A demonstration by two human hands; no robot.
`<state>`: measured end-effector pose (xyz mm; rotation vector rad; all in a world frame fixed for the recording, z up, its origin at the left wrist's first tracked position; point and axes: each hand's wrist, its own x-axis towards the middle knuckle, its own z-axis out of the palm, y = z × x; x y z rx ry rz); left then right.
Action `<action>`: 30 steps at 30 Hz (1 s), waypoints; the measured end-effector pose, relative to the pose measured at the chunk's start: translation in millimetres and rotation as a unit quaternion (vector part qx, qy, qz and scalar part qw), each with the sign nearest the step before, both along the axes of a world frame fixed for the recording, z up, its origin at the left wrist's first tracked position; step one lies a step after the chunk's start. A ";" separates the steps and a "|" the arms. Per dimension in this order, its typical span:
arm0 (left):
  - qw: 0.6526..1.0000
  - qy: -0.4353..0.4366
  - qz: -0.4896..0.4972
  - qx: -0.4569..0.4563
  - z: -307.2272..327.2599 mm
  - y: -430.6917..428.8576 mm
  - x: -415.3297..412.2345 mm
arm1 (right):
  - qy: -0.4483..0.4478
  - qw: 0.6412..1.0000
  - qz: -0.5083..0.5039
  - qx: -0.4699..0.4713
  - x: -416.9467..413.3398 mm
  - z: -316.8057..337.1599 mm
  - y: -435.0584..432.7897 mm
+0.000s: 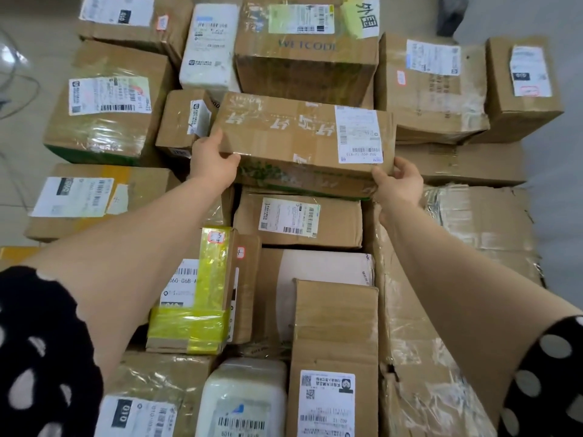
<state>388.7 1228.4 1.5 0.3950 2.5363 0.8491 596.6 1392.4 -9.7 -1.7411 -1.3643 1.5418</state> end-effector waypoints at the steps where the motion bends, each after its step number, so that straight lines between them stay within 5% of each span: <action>1: 1.000 0.002 0.003 0.000 -0.8 -0.1 -0.4 | -0.002 1.000 0.004 0.002 -1.7 -0.2 1.5; 19: 0.998 -0.039 -0.009 -0.040 -12.7 7.6 -0.4 | -0.045 0.996 0.074 0.025 -11.2 -15.3 9.6; 24: 0.988 -0.042 -0.035 -0.146 -9.8 10.7 -2.7 | -0.054 0.991 0.124 -0.003 -9.6 -13.7 12.5; 30: 0.989 0.001 -0.026 -0.145 -1.2 5.5 16.4 | -0.052 0.991 0.121 -0.038 1.0 2.3 -2.7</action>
